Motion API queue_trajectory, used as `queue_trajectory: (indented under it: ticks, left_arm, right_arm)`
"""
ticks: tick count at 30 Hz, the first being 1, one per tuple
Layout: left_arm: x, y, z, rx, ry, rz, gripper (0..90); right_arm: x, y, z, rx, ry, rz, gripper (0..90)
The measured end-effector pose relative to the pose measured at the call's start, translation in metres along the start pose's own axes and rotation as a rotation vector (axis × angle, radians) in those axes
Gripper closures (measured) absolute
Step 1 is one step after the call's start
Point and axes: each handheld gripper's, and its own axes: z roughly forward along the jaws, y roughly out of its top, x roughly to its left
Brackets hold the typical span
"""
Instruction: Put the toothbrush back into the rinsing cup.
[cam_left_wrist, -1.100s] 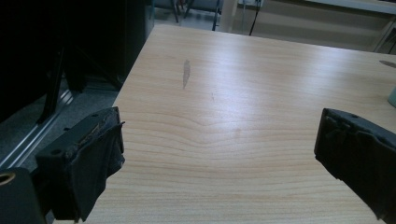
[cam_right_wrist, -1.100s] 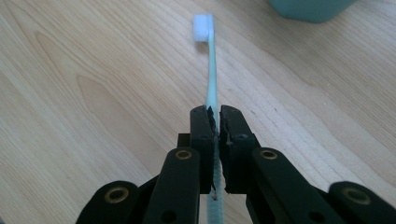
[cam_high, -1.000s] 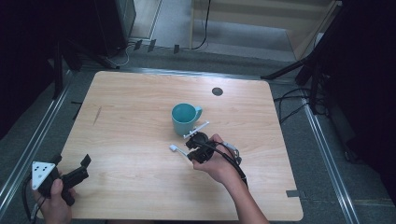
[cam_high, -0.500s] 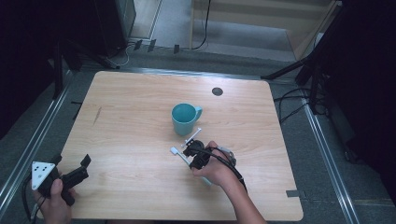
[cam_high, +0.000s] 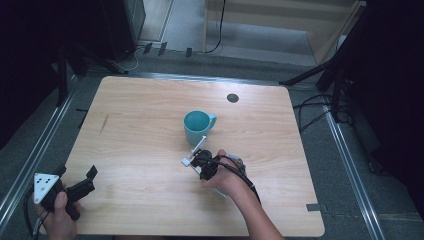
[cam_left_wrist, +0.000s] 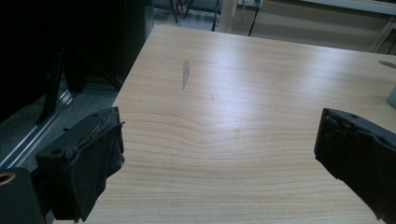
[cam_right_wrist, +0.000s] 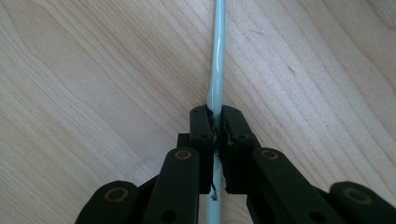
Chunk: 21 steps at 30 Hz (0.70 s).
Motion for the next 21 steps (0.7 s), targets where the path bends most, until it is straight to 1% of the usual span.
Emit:
queue_trajectory:
  ticks: [1, 2, 3, 4, 5, 6, 7, 8, 9, 10, 11, 12, 13, 14, 15, 16, 17, 19, 20, 21]
  left_arm:
    - [0.0, 0.0, 0.0, 0.0, 0.0, 0.0, 1.4]
    - [0.0, 0.0, 0.0, 0.0, 0.0, 0.0, 1.4]
    - [0.0, 0.0, 0.0, 0.0, 0.0, 0.0, 1.4]
    - [0.0, 0.0, 0.0, 0.0, -0.001, 0.0, 1.4]
    - [0.0, 0.0, 0.0, 0.0, -0.001, -0.002, 1.4]
    - [0.0, 0.0, 0.0, 0.0, -0.001, -0.002, 1.4]
    - [0.0, 0.0, 0.0, 0.001, -0.001, -0.001, 1.4]
    - [0.0, 0.0, 0.0, 0.003, -0.001, 0.001, 1.4]
    - [0.0, 0.0, 0.0, 0.003, -0.001, 0.001, 1.4]
    - [0.0, 0.0, 0.0, 0.002, -0.001, 0.003, 1.4]
    - [0.0, 0.0, 0.0, 0.002, -0.001, 0.002, 1.4]
    - [0.0, 0.0, 0.0, 0.001, -0.001, 0.001, 1.4]
    - [0.0, 0.0, 0.0, 0.001, 0.0, 0.001, 1.4]
    - [0.0, 0.0, 0.0, 0.001, 0.0, 0.001, 1.4]
    - [0.0, 0.0, 0.0, 0.0, 0.0, 0.004, 1.4]
    - [0.0, 0.0, 0.0, 0.0, 0.0, 0.004, 1.4]
    - [0.0, 0.0, 0.0, 0.001, 0.0, 0.004, 1.4]
    - [0.0, 0.0, 0.0, 0.001, 0.0, 0.003, 1.4]
    - [0.0, 0.0, 0.0, 0.001, 0.0, 0.003, 1.4]
    - [0.0, 0.0, 0.0, 0.001, -0.001, 0.002, 1.4]
  right_arm:
    - [0.0, 0.0, 0.0, -0.002, -0.003, -0.013, 84.8]
    - [0.0, 0.0, 0.0, -0.002, -0.003, -0.013, 84.8]
    - [0.002, 0.0, 0.0, -0.012, -0.026, -0.029, 85.0]
    - [0.002, 0.0, -0.002, -0.029, -0.045, -0.018, 85.0]
    - [0.0, 0.0, -0.005, -0.061, -0.049, -0.013, 85.0]
    - [0.0, 0.0, -0.005, -0.061, -0.049, -0.013, 85.0]
    - [-0.001, 0.0, -0.007, -0.086, -0.043, -0.012, 85.1]
    - [-0.003, -0.001, -0.016, -0.157, -0.015, -0.006, 85.1]
    - [-0.004, -0.001, -0.02, -0.173, -0.008, 0.002, 85.1]
    - [-0.004, -0.001, -0.02, -0.173, -0.008, 0.002, 85.1]
    - [-0.005, -0.002, -0.028, -0.231, 0.01, 0.015, 85.1]
    - [-0.006, -0.003, -0.03, -0.249, 0.016, 0.017, 85.1]
    - [-0.007, -0.003, -0.033, -0.275, 0.017, 0.022, 85.1]
    - [-0.007, -0.003, -0.033, -0.275, 0.017, 0.022, 85.1]
    - [-0.009, -0.003, -0.039, -0.335, 0.018, 0.039, 85.1]
    - [-0.009, -0.003, -0.039, -0.335, 0.018, 0.039, 85.1]
    - [-0.011, -0.003, -0.046, -0.395, 0.02, 0.058, 85.1]
    - [-0.012, -0.003, -0.05, -0.44, 0.018, 0.067, 85.1]
    - [-0.012, -0.003, -0.05, -0.44, 0.018, 0.067, 85.1]
    - [-0.013, -0.003, -0.055, -0.488, 0.011, 0.08, 85.1]
